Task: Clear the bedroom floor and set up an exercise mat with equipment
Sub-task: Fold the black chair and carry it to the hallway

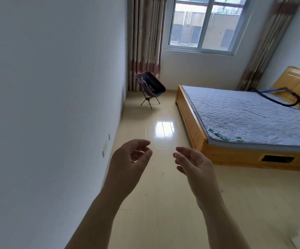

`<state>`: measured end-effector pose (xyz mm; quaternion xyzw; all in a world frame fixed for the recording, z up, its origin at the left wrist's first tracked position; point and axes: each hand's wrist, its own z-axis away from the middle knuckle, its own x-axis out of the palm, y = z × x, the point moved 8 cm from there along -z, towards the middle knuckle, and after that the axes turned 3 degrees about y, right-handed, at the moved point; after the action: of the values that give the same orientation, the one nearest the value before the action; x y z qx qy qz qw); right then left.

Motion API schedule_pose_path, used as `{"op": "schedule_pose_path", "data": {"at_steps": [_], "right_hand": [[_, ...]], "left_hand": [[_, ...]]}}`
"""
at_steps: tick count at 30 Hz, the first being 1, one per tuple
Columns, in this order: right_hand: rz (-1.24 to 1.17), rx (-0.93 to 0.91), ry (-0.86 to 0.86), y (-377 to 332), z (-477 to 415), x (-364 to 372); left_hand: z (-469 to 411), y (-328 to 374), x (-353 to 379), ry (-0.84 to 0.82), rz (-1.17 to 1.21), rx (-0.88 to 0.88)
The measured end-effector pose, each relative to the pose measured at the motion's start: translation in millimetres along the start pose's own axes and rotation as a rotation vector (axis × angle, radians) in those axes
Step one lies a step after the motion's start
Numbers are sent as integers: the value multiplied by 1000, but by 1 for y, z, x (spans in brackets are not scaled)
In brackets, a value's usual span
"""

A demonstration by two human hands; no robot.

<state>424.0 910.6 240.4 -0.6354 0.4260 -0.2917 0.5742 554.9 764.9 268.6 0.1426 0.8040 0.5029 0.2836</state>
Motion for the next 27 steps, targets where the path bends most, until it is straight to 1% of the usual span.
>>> {"op": "schedule_pose_path", "data": {"at_steps": [8,18,27], "right_hand": [[8,19,28,36,-133,30],[-14,-36,43,45,-340,49],[-3,-9,4,76,-493,115]], "left_hand": [[-131,-52,44,-40,-8,-2],[-320,-72,109,-20,-19,43],[-471,-134,132,0,-36,33]]}}
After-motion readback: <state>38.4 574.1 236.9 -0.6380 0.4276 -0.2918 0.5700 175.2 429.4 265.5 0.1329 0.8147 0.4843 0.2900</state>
